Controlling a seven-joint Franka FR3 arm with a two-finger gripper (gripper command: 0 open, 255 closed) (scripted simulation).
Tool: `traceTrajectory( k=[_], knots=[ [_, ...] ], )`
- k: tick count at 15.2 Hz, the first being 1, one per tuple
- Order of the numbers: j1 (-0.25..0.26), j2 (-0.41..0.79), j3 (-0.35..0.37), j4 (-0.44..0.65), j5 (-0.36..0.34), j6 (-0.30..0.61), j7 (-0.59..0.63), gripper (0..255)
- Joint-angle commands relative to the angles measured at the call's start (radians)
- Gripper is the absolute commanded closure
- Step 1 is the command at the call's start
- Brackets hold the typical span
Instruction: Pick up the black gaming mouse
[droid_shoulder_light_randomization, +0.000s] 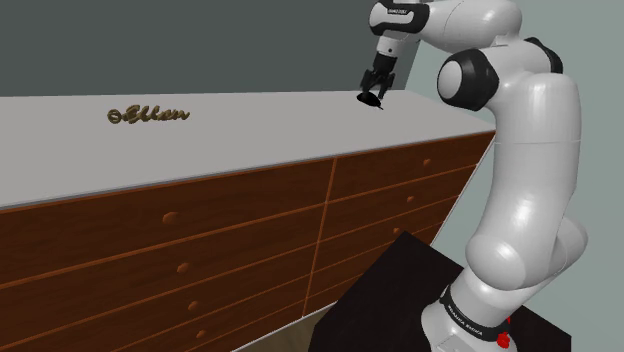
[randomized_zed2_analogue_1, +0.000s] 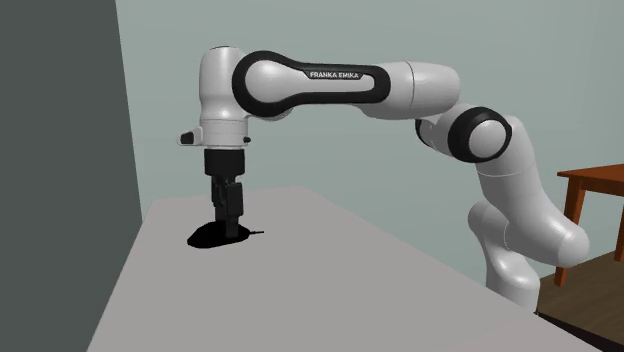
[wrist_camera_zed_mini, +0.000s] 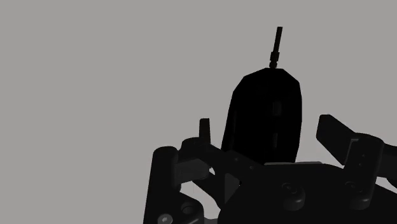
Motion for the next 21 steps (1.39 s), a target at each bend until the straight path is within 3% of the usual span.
traceTrajectory(
  k=[1, 2, 3, 12, 21],
  knots=[
    [0.006, -0.004, 0.001, -0.029, -0.001, 0.026, 0.000, 0],
    [0.006, -0.004, 0.001, -0.030, -0.001, 0.026, 0.000, 0],
    [0.005, -0.003, 0.001, -0.028, -0.001, 0.026, 0.000, 255],
    [0.006, -0.004, 0.001, -0.029, -0.001, 0.026, 0.000, 255],
    [-0.026, 0.051, 0.004, 0.182, 0.013, -0.130, 0.014, 255]
  ],
)
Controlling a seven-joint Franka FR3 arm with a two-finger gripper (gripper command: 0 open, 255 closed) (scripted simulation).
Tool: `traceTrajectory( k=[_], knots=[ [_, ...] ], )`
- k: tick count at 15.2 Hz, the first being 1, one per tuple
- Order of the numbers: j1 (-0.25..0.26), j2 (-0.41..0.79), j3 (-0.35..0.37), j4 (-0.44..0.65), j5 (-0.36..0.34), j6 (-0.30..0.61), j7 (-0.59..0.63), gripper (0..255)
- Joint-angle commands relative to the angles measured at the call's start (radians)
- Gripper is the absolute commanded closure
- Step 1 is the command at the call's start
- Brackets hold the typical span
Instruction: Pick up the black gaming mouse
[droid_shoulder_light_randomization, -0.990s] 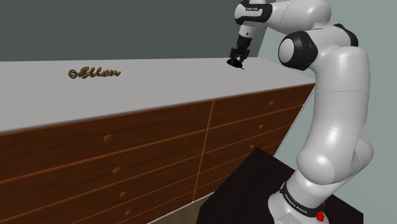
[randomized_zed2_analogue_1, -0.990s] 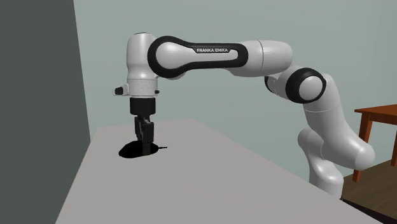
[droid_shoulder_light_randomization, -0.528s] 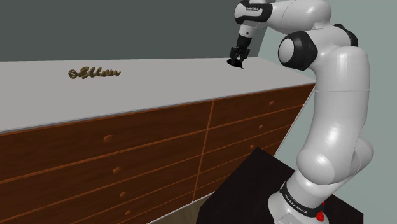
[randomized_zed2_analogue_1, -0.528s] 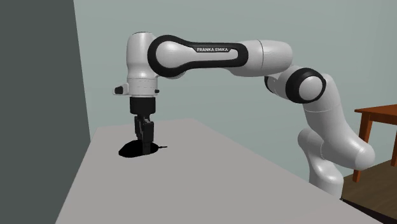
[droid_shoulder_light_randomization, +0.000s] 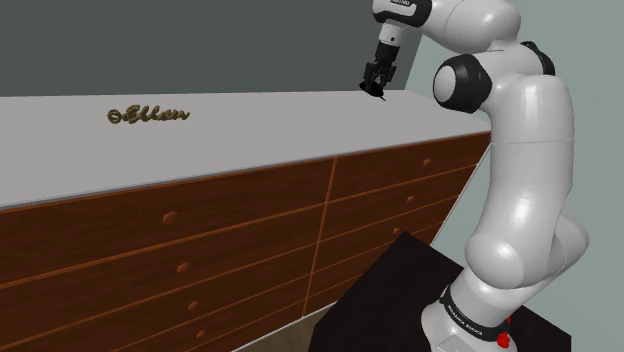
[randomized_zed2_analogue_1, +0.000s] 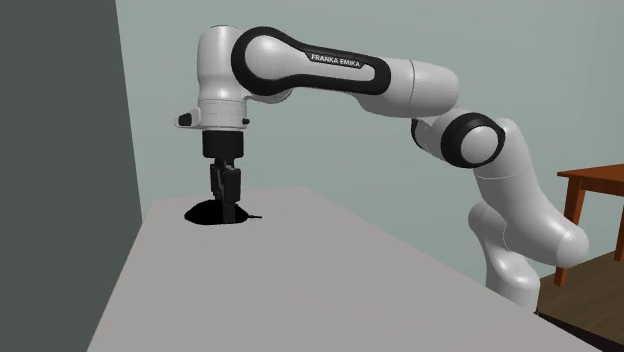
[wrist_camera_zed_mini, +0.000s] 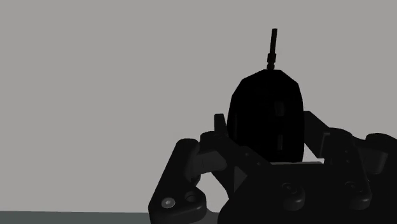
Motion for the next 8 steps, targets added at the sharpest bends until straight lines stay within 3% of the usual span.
traceTrajectory(
  k=[1, 6, 8],
  knots=[
    [-0.009, 0.018, 0.001, 0.055, 0.005, -0.037, 0.004, 255],
    [-0.049, 0.100, 0.010, 0.266, 0.026, -0.163, 0.019, 255],
    [-0.051, 0.103, 0.012, 0.274, 0.027, -0.168, 0.020, 255]
  ],
)
